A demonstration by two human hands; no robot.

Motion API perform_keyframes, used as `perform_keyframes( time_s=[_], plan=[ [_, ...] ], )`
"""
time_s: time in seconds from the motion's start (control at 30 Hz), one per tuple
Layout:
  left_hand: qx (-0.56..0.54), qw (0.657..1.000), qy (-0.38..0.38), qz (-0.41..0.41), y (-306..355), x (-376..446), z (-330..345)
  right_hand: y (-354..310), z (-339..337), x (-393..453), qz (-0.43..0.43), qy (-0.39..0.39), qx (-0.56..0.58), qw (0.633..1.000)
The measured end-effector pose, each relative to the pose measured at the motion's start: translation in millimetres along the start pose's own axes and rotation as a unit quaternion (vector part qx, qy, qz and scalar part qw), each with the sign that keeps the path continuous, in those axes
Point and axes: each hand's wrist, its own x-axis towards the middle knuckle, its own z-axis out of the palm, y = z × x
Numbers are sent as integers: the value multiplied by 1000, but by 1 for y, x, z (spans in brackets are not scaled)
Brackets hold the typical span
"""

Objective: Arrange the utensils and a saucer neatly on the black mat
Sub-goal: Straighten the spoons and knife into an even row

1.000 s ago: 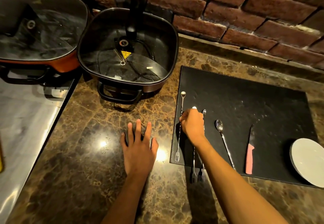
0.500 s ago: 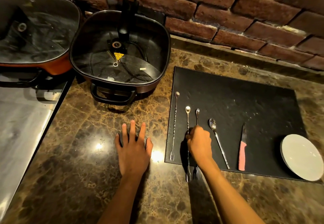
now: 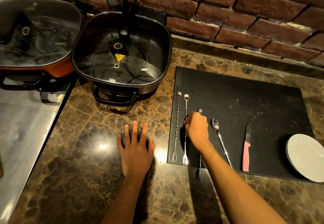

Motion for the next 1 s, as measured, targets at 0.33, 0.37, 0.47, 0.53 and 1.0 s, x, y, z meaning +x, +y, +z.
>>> perform_keyframes(
  time_s=[0.33,0.37,0.47,0.53,1.0],
  plan=[
    [-3,1000,3,2,1,0,-2,4,2,5,-1,-3,25,1000],
    [-4,1000,4,2,1,-1,-2,4,2,5,1,-1,29,1000],
    [-3,1000,8,4,1,-1,-3,11,-1,2,-6,23,37,999],
    [-3,1000,10,3,2,-1,-4,20,-6,-6,-8,60,41,997],
    [0,1000,23,8,-1,-2,2,48,-16,-25,11,26,-14,1000]
  ],
)
